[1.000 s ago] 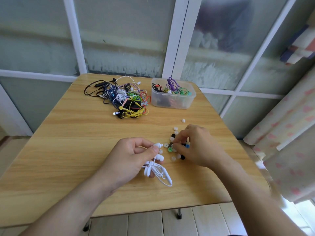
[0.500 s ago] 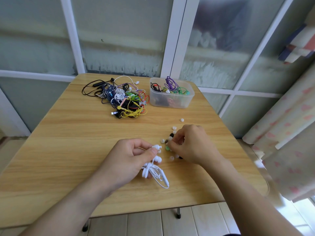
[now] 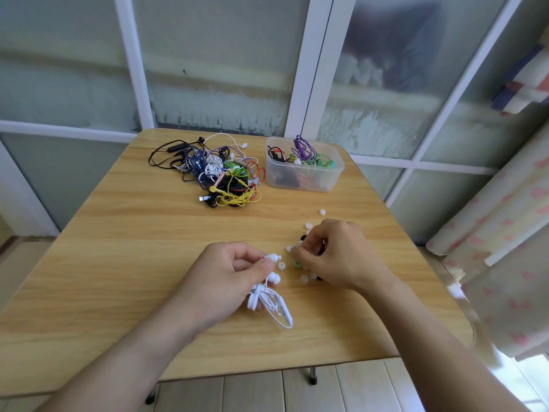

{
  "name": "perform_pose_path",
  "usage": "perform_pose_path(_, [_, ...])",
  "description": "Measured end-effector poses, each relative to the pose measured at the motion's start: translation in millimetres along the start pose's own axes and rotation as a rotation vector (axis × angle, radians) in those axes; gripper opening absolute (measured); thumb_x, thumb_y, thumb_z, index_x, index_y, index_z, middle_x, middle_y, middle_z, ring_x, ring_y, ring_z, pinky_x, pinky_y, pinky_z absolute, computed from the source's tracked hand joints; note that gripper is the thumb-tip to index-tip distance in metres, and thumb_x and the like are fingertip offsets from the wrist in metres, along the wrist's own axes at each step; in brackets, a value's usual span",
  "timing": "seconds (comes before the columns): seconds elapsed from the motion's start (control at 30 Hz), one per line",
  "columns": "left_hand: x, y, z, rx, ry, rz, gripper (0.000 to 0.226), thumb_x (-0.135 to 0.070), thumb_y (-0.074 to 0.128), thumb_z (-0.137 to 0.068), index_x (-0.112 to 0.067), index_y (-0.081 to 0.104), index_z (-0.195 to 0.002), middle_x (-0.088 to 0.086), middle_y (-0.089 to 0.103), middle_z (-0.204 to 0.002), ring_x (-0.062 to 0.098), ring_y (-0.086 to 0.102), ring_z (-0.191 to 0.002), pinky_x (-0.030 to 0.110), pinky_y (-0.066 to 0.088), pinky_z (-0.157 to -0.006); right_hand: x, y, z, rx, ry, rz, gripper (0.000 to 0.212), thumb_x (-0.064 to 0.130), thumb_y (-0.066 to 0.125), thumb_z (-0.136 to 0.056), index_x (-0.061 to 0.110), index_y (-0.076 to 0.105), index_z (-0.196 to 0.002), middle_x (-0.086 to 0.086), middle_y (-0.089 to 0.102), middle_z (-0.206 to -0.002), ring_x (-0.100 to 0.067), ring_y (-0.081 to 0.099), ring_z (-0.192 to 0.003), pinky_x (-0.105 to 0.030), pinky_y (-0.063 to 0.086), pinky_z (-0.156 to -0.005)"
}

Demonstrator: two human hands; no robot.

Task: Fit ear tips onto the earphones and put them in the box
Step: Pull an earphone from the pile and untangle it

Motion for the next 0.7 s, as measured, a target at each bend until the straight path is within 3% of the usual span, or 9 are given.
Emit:
perform_pose_path(0.1, [-0.2, -2.7, -2.0, -0.028, 0.046, -0.094, 0.013, -0.021, 0.064, -0.091, -0.009, 0.069, -0.090, -0.002, 0.076, -0.078, 0.016, 0.068, -0.059, 0.018, 0.048, -0.049, -1.1, 6.3, -5.0, 0.040, 0.057, 0.051, 0.022, 0.039, 0.072, -0.076, 0.022, 0.068, -0.062, 0.008, 0.067, -0.055, -0.002, 0.061, -0.057, -0.023, 0.049, -0.059])
perform_pose_path(0.27, [-2.0, -5.5, -2.9, -0.060, 0.100, -0.169, 0.009, -0.022, 0.065, -0.090, -0.015, 0.069, -0.086, -0.007, 0.075, -0.075, 0.019, 0.071, -0.065, 0.020, 0.051, -0.054, 0.0, 11.7, -4.5, 0.081, 0.124, 0.000, 0.011, 0.018, 0.065, -0.072, 0.019, 0.071, -0.063, 0.005, 0.066, -0.051, -0.010, 0.065, -0.057, -0.033, 0.059, -0.062])
perform_pose_path(0.47, [-1.2, -8.5, -3.7, -0.066, 0.099, -0.177, 0.009, -0.021, 0.065, -0.090, -0.014, 0.069, -0.086, -0.007, 0.075, -0.075, 0.019, 0.071, -0.065, 0.020, 0.051, -0.055, 4.5, 1.1, 2.1, 0.009, 0.072, -0.079, 0.010, 0.017, 0.061, -0.082, 0.020, 0.067, -0.075, 0.007, 0.065, -0.067, -0.006, 0.061, -0.062, -0.018, 0.048, -0.056])
perform_pose_path(0.57, [0.6, -10.5, -4.3, -0.075, 0.085, -0.186, 0.009, -0.021, 0.065, -0.090, -0.014, 0.069, -0.086, -0.008, 0.075, -0.075, 0.021, 0.071, -0.065, 0.018, 0.050, -0.052, 6.3, 5.6, 3.7, 0.078, 0.012, -0.030, 0.011, 0.015, 0.061, -0.084, 0.020, 0.070, -0.080, 0.006, 0.068, -0.073, -0.011, 0.063, -0.069, -0.024, 0.050, -0.064])
perform_pose_path(0.7, [3.8, -15.0, -5.9, -0.095, 0.047, -0.175, 0.011, -0.023, 0.066, -0.089, -0.013, 0.069, -0.086, -0.006, 0.075, -0.075, 0.018, 0.070, -0.060, 0.016, 0.048, -0.050, 13.3, -1.9, 1.9, 0.007, -0.098, -0.063, 0.010, 0.025, 0.066, -0.088, 0.026, 0.075, -0.093, 0.009, 0.062, -0.085, -0.007, 0.052, -0.081, -0.007, 0.034, -0.067])
Point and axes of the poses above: each hand's wrist, its own z-axis away from the middle knuckle, its own y-axis out of the palm, x = y × z, the point moved 9 cm from there along -z, towards the middle knuckle
